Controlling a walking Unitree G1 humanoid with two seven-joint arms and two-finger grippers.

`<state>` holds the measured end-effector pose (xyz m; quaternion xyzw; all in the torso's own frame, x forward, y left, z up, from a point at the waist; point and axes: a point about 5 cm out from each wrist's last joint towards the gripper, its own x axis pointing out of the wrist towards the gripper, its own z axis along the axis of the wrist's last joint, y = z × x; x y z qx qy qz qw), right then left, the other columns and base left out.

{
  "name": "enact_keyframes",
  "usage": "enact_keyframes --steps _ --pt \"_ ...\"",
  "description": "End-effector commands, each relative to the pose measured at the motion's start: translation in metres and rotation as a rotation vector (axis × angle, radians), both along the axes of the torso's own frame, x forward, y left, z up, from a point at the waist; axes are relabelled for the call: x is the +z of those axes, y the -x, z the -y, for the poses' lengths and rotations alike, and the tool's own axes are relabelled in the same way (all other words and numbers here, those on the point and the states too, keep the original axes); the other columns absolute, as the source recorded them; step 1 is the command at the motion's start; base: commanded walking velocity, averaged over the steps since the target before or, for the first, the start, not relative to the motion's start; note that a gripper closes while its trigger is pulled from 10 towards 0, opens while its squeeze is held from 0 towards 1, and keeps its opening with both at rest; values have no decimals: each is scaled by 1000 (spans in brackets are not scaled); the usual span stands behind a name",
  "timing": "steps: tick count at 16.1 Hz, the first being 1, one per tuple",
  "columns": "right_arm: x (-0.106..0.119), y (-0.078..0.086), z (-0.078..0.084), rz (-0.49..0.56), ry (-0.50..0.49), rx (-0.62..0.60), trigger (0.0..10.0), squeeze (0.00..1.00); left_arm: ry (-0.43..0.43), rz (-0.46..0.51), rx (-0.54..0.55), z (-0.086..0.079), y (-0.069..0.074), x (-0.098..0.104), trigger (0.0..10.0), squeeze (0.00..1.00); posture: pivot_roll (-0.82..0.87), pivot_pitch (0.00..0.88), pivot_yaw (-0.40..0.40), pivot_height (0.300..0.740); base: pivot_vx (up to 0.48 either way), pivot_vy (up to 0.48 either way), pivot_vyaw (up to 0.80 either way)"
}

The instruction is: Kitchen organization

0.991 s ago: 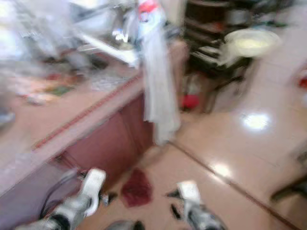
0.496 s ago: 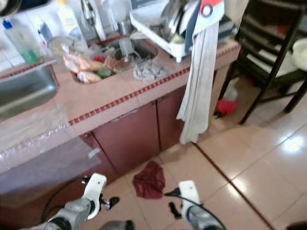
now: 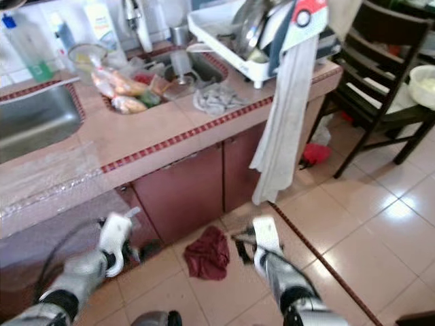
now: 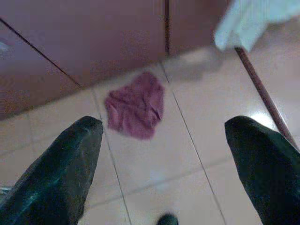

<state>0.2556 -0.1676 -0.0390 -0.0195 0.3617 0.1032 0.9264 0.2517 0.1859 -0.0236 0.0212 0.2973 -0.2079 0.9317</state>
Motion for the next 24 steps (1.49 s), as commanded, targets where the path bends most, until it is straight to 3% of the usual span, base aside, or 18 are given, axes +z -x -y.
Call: enact_keyframes --steps 1,3,5,7,8,10,11,12,14,16,18,19,21,24 --pt "-4 7 7 -49 -27 -5 10000 0 14 10 -16 -1 6 2 10000 0 -30 0 72 740 0 0 0" --pt "-2 7 14 -40 -40 -24 10000 0 28 36 -19 -1 11 7 10000 0 -34 0 72 740 0 0 0" --pt "19 13 23 150 -63 -68 10000 0 47 239 7 5 27 40 10000 0 -31 0 65 740 0 0 0" --pt "26 19 27 211 -89 -159 10000 0 66 297 77 4 34 55 10000 0 -21 0 57 740 0 0 0" --pt "39 23 32 301 -95 -201 10000 0 76 318 129 0 43 61 10000 0 -27 0 56 740 0 0 0" --pt "57 33 41 376 -85 -266 10000 0 65 343 182 -7 52 69 10000 0 -36 0 58 740 0 0 0" --pt "62 39 43 394 -65 -272 10000 0 59 362 197 -9 54 72 10000 0 -44 0 60 740 0 0 0" --pt "68 44 41 436 -1 -203 10000 0 43 400 220 -11 55 76 10000 0 -51 0 64 740 0 0 0" --pt "81 49 41 482 42 -181 10000 0 -35 483 263 -16 56 88 10000 0 -57 0 65 740 0 0 0" --pt "101 37 38 546 98 -185 10000 0 -44 550 275 -16 48 103 10000 0 -61 0 70 740 0 0 0" --pt "110 26 29 604 75 -222 10000 0 -83 584 286 -17 42 102 10000 0 -56 0 59 740 0 0 0" --pt "117 22 23 682 136 -185 10000 0 -104 586 303 -18 41 97 10000 0 -62 0 62 740 0 0 0" --pt "120 21 16 671 44 -190 10000 0 -123 609 332 -17 38 96 10000 0 -57 0 58 740 0 0 0" --pt "125 16 0 718 49 -103 10000 0 -117 607 335 -15 27 92 10000 0 -50 0 53 740 0 0 696"
